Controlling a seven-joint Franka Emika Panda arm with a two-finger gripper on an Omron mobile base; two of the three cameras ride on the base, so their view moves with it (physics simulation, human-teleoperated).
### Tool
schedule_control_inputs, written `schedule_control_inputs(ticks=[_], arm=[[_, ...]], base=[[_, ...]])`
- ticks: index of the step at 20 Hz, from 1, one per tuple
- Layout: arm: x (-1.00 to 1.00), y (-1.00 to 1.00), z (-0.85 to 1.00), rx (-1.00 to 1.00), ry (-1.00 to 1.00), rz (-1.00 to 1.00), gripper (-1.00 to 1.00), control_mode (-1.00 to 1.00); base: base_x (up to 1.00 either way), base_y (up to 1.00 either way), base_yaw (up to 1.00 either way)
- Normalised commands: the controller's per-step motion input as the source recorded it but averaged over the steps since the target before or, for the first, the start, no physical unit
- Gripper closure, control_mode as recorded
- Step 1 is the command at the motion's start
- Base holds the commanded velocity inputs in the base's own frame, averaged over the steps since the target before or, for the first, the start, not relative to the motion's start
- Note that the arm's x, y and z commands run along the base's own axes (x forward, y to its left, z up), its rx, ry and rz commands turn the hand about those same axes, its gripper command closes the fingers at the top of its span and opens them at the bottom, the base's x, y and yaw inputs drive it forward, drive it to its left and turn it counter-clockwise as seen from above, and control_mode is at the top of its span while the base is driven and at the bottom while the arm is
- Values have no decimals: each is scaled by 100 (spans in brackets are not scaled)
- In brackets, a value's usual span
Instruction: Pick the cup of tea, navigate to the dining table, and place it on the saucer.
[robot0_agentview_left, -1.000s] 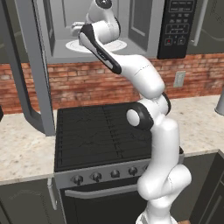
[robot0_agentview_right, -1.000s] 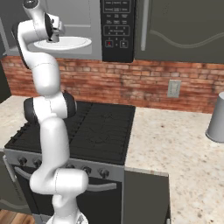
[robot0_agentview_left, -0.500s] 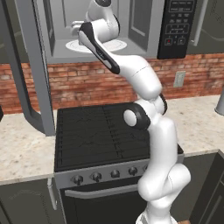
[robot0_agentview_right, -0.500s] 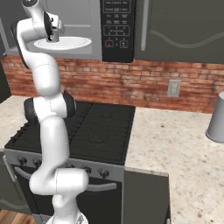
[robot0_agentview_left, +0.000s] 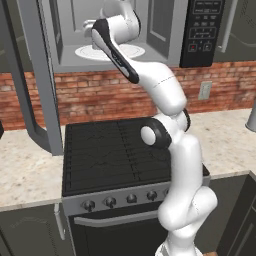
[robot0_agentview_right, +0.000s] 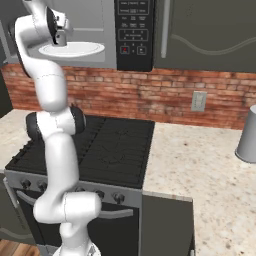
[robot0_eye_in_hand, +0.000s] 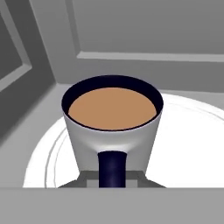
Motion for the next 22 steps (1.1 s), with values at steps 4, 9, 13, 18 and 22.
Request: schedule_control_inputs(ticks=[4,9,13,18,22], arm=[[-93,-51,-25,3,-17,0,100,-100],[-97,-60,-61,0,-21,0,100,-100],[-100,-61,-74,0,-25,0,100,-100],[-100,-64,-72,0,-24,0,100,-100],[-100,-66,-100,4,-36,4,100,-100]], base=[[0,0,0],[0,0,0],[0,0,0],[0,0,0],[0,0,0]])
